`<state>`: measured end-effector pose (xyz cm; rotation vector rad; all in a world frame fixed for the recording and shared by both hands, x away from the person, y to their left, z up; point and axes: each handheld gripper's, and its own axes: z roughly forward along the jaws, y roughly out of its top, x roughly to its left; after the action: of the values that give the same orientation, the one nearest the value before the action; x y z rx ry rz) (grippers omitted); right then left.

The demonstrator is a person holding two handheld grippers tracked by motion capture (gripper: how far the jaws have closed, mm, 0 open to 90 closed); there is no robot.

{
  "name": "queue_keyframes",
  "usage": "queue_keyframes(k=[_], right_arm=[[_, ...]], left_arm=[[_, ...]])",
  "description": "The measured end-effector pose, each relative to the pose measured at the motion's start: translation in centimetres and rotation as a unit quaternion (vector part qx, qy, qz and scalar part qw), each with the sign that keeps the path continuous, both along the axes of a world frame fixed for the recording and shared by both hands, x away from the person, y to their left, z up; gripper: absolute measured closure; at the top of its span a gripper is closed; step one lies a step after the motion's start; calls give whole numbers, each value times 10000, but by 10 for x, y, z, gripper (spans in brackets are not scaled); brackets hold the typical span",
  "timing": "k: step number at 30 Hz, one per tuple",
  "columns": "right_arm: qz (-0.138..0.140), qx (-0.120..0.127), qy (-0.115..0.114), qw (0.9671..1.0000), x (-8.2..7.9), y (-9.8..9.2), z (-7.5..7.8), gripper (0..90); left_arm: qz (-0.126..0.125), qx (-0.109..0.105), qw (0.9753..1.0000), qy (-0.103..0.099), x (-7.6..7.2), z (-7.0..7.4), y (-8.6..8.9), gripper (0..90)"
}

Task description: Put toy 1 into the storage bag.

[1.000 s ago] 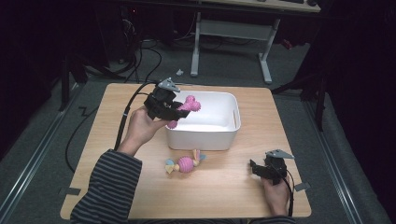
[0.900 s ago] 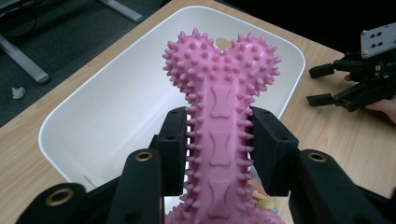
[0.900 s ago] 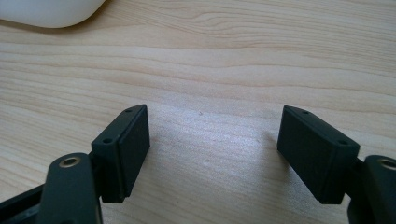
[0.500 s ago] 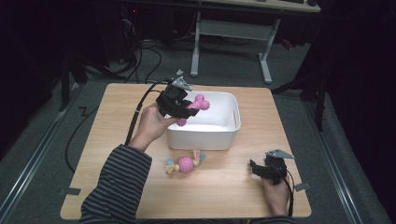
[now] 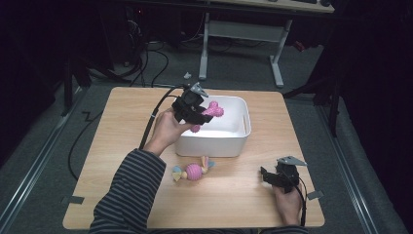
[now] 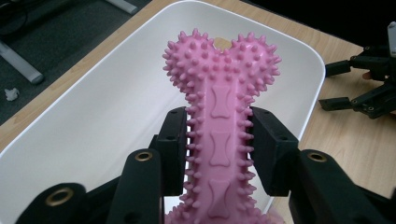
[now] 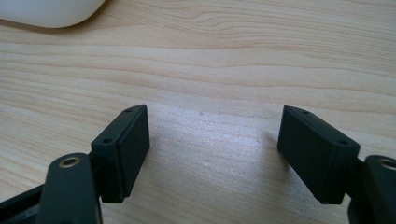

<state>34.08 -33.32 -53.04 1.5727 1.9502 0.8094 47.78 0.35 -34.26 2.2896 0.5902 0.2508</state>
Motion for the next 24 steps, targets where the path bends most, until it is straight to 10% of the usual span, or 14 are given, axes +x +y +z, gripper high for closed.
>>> queue_keyframes(k=[24], right_arm=[[4,7,-10,10000,0,0,0,253]], left_arm=[[-24,492,9988,-36,9,-22,-19,594]])
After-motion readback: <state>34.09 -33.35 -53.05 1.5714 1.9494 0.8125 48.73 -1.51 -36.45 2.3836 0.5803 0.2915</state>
